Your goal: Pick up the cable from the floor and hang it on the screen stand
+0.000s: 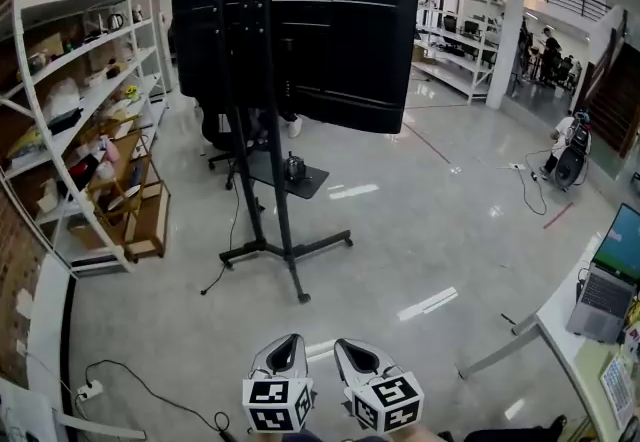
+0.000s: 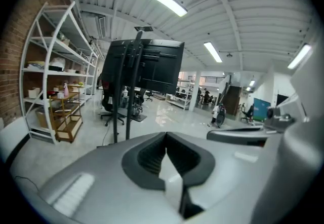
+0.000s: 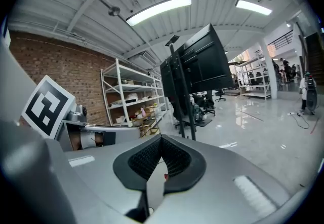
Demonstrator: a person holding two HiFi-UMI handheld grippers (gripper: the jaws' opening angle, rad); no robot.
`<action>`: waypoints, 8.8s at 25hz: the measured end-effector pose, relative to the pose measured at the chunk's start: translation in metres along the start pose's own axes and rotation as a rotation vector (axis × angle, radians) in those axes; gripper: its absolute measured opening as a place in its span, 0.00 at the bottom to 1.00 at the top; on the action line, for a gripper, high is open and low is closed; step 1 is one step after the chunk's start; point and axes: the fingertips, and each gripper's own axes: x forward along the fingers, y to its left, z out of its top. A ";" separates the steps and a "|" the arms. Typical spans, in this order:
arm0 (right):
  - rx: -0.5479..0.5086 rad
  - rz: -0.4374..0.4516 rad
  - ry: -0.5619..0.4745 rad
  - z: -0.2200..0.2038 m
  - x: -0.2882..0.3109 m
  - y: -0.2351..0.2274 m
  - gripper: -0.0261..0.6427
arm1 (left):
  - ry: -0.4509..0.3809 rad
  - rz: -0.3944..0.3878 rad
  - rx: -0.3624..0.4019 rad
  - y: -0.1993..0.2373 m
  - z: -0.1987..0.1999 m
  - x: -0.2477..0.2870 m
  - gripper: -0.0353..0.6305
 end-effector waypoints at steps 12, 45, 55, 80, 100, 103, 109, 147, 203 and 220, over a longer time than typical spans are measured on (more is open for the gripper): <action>-0.048 0.154 0.005 0.052 0.224 0.131 0.04 | -0.039 0.188 -0.007 0.253 0.066 0.006 0.06; -0.102 0.169 0.133 0.137 0.743 0.108 0.04 | 0.077 0.276 -0.114 0.661 0.150 0.305 0.06; -0.013 0.087 0.225 0.095 0.868 0.036 0.04 | 0.156 0.200 -0.066 0.705 0.130 0.436 0.06; 0.116 -0.246 0.450 -0.368 1.243 -0.187 0.23 | 0.243 0.065 -0.077 0.899 -0.217 0.782 0.06; -0.059 -0.086 0.388 -0.294 1.165 -0.085 0.07 | 0.283 -0.004 0.044 0.819 -0.153 0.697 0.06; -0.056 -0.067 0.358 -0.247 1.133 -0.065 0.07 | 0.278 0.013 0.019 0.803 -0.120 0.671 0.06; -0.042 -0.065 0.304 -0.157 1.072 -0.046 0.07 | 0.248 0.083 -0.018 0.789 -0.052 0.620 0.06; -0.304 -0.372 -0.035 0.365 0.692 -0.137 0.07 | 0.010 -0.286 0.068 0.448 0.369 0.527 0.06; -0.338 -0.733 -0.364 0.491 0.594 -0.197 0.04 | -0.318 -0.438 0.329 0.327 0.516 0.528 0.06; -0.150 -0.718 -0.274 0.330 0.584 -0.167 0.04 | -0.201 -0.493 0.266 0.348 0.366 0.500 0.06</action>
